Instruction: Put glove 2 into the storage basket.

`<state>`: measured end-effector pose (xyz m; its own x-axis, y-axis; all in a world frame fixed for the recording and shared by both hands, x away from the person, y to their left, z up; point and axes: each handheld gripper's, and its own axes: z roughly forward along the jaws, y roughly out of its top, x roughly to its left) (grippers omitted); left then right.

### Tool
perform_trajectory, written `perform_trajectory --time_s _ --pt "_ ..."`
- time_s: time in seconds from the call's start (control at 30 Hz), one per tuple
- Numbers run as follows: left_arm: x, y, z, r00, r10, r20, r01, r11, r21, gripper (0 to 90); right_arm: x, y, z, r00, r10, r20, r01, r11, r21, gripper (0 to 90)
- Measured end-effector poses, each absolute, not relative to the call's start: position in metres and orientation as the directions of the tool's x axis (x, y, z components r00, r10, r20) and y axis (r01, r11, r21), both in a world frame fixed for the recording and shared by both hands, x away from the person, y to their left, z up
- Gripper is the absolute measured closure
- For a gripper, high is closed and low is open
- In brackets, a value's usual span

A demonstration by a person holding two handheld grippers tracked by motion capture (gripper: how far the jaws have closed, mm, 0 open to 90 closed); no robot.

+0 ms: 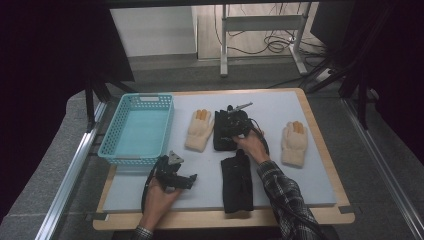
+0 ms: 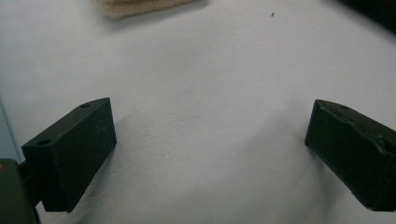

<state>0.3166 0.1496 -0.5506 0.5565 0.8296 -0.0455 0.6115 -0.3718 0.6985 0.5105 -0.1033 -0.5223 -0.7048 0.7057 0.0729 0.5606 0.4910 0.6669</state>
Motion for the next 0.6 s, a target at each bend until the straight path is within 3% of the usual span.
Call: perform_trajectory --time_s 0.13,0.33,0.6 --pt "0.317 0.15 -0.551 0.556 0.83 -0.046 0.611 -0.372 0.699 2.4 0.51 -0.104 -0.52 -0.692 0.714 0.102 0.583 0.471 0.662 84.0" --pt "0.317 0.15 -0.551 0.557 0.829 -0.044 0.612 -0.374 0.697 2.4 0.508 -0.107 -0.513 -0.686 0.724 0.07 0.566 0.472 0.676 85.9" --pt "0.317 0.15 -0.551 0.557 0.83 -0.045 0.611 -0.372 0.698 2.4 0.502 -0.125 -0.479 -0.675 0.73 0.105 0.559 0.414 0.719 86.0"
